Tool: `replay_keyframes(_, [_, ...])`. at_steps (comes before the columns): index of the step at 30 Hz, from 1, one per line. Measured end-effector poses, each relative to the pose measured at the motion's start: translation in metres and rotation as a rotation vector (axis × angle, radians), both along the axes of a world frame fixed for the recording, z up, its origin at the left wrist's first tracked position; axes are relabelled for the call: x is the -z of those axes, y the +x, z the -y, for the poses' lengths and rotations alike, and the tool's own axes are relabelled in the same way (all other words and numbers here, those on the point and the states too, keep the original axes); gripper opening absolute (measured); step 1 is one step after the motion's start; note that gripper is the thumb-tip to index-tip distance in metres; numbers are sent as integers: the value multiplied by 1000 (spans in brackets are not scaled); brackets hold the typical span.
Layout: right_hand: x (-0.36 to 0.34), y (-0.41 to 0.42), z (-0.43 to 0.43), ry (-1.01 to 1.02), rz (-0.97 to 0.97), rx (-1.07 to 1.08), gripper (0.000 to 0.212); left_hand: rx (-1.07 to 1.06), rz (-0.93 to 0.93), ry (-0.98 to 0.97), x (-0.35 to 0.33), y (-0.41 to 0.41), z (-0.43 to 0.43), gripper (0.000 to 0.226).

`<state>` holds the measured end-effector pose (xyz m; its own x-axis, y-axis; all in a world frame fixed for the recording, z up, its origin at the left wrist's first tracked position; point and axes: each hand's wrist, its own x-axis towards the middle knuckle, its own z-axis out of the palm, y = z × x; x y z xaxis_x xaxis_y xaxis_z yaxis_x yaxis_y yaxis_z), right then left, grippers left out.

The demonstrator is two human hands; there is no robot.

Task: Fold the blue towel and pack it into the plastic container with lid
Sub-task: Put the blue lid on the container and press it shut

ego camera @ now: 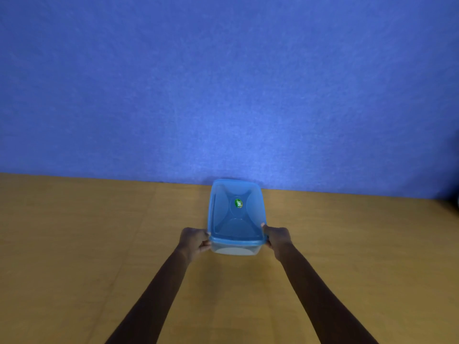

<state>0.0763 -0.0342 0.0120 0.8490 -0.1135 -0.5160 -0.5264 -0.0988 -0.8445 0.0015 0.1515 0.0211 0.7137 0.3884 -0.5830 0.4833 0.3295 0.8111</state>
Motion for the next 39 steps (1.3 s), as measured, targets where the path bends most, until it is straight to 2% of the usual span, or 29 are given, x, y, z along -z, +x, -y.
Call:
replay_keyframes(5, [0,-1,0,18,-25,5,36,5,8,4,1,1,0,24])
replay_keyframes(8, [-3,-1,3,60,-33,-31,35,55,-20,21,0,2,-5,10])
replay_keyframes(12, [-7,2,9,94,-61,-85,32,168,-80,32,-7,6,-15,16])
replay_keyframes(21, [-14,30,2,-65,-5,-166,29,191,-44,71,-16,46,-20,10])
replay_keyframes(23, [-16,39,-2,-97,10,-173,21,171,-27,96,-16,56,-20,8])
replay_keyframes(24, [-16,43,-4,-115,15,-173,16,159,-24,107,-16,62,-21,10])
replay_keyframes(26, [-15,54,-7,-147,24,-173,22,130,-13,127,-14,73,-22,16])
replay_keyframes(30, [-15,74,-15,-256,56,-184,38,89,18,177,-9,96,-25,14])
replay_keyframes(35, [-17,95,-25,-291,59,-182,36,56,6,228,-4,121,-30,43])
replay_keyframes(39, [-15,108,-30,-304,67,-158,41,77,12,262,-4,134,-32,45])
